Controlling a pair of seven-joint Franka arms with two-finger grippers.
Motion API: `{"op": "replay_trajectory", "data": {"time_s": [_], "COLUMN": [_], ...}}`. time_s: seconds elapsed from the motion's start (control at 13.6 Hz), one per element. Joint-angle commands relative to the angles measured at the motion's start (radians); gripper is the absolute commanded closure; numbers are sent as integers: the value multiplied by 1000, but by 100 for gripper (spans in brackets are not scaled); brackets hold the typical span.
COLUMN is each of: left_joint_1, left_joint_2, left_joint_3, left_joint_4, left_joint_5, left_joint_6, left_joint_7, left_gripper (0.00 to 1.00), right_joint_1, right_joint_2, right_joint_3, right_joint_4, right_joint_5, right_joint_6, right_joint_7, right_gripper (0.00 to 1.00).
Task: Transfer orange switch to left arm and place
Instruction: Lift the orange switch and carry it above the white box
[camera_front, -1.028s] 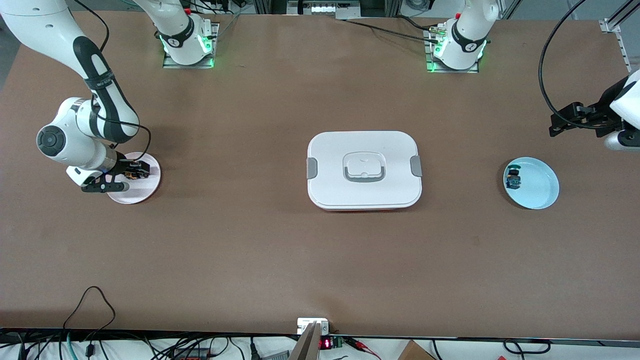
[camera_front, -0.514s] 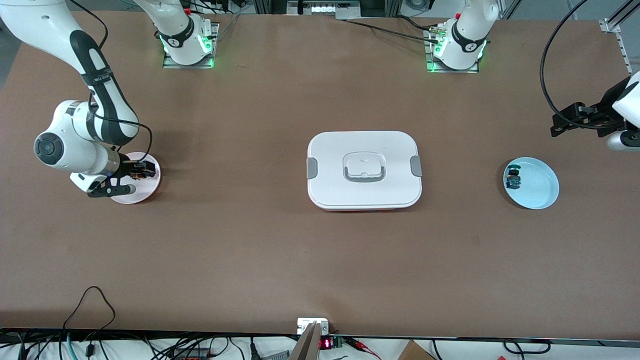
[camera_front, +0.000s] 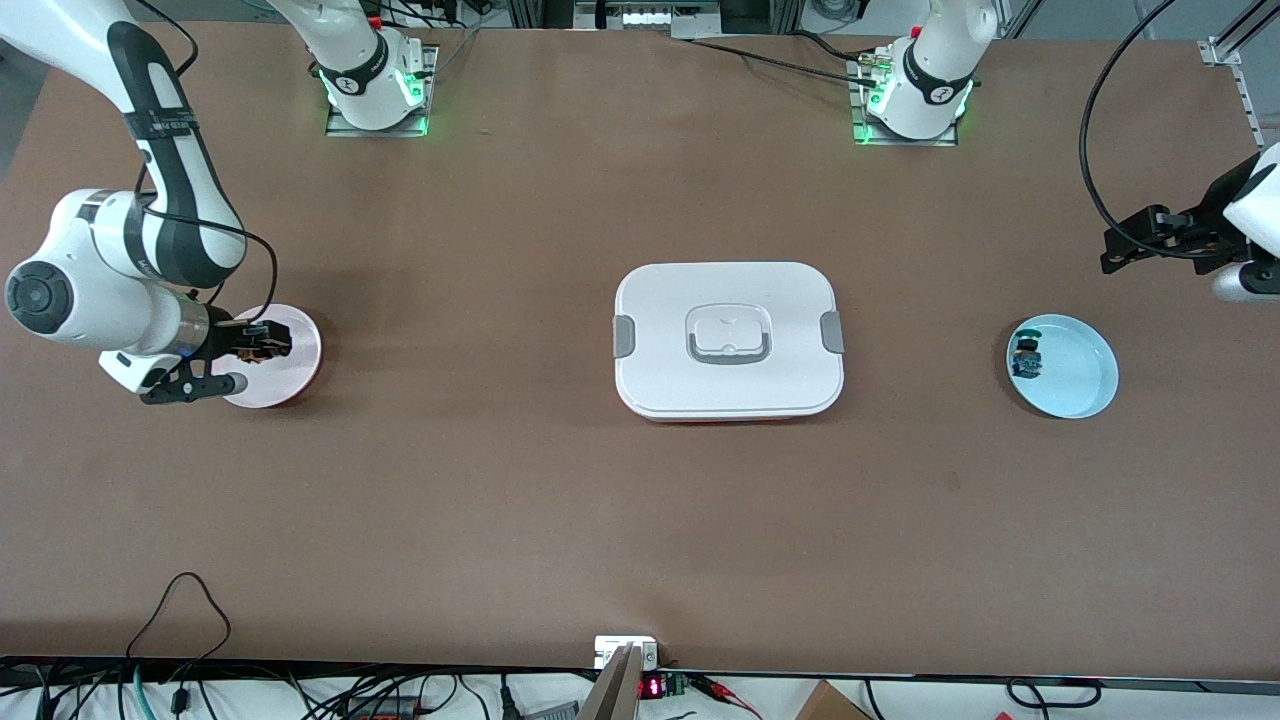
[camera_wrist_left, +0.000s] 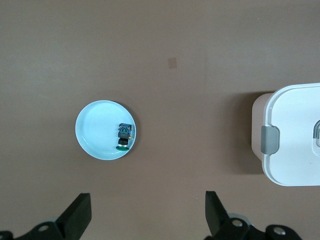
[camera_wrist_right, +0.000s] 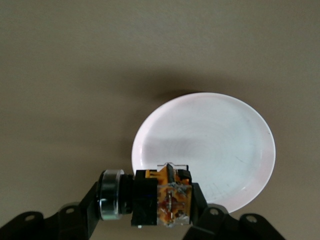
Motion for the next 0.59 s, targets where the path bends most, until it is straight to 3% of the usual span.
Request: {"op": "replay_trajectory", "data": {"time_s": [0.0, 0.29, 0.44, 0.51], "left_joint_1": [3, 3, 3, 3], "left_joint_2": [-5, -5, -5, -5], "left_joint_3": [-5, -5, -5, -5], "left_joint_4": [4, 6, 6, 4], "left_joint_5": [2, 1, 2, 2], "left_joint_6": [-3, -3, -3, -3], "left_joint_7": [16, 16, 17, 17], "left_gripper": [0, 0, 0, 0], "right_joint_1": [8, 78, 89, 98], "right_joint_2": [-46, -134, -163, -171], "right_joint_3": [46, 67, 68, 68], "right_joint_4": [79, 203, 240, 251], "right_joint_5": [20, 134, 326, 377], "right_joint_6": [-130, -291, -341, -348], "right_joint_7": [-21, -43, -43, -46], "right_gripper": [98, 98, 98, 98]}}
